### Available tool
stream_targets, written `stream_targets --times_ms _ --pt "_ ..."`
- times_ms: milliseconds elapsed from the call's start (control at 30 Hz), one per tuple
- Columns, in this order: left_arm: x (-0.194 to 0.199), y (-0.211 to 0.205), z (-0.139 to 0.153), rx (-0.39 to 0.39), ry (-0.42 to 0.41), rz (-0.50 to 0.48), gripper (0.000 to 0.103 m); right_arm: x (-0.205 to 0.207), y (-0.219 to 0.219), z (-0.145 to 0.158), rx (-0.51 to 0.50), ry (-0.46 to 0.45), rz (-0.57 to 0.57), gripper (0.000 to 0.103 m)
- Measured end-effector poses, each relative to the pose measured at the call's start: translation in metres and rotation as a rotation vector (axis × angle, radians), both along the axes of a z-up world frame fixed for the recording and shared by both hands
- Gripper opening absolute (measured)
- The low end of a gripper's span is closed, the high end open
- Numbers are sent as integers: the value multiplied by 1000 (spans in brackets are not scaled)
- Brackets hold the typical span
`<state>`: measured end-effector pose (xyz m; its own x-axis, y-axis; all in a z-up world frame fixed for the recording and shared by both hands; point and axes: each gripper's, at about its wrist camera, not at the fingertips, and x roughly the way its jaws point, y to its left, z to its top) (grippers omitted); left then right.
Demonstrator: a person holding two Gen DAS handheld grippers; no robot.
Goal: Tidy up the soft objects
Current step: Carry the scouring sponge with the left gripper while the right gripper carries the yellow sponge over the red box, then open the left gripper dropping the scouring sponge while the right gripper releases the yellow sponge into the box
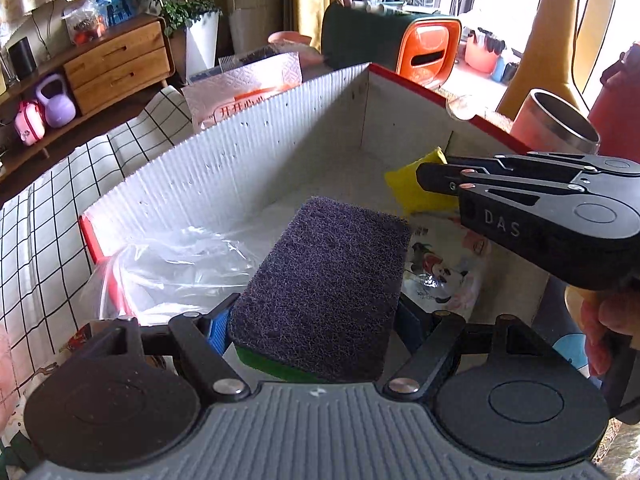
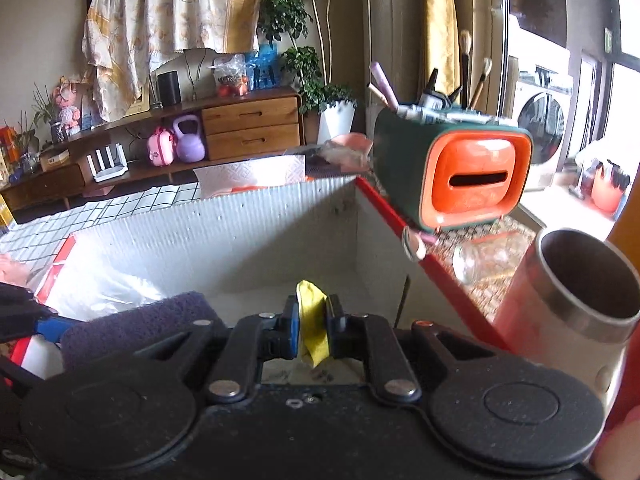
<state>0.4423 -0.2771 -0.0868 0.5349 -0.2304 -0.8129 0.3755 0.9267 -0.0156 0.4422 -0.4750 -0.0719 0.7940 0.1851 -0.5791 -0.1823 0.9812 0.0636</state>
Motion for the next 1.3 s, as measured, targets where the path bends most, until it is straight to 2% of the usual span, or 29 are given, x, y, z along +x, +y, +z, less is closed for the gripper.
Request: stream_targets --times_ms 167,333,500,700,967,1100,1233,1300 --pt "3 -1 -5 25 33 -5 79 -1 -6 -9 73 64 -8 12" --pt "5 -3 -4 28 43 -4 80 -6 -5 -2 89 64 0 20" --pt "4 3 1 -2 47 17 80 -13 -3 7 74 54 5 22" --pt "-8 4 11 -16 29 -5 80 -21 -4 21 91 54 5 24" --pt "-35 22 38 -65 -23 13 80 -45 0 42 102 45 21 35" --pt "-57 33 56 -69 -82 -5 80 -61 5 55 110 28 32 38" --pt "-79 50 75 -92 -131 3 80 -79 13 68 110 8 49 49" --pt "-92 57 84 -95 -153 -5 80 -88 18 75 108 -2 58 49"
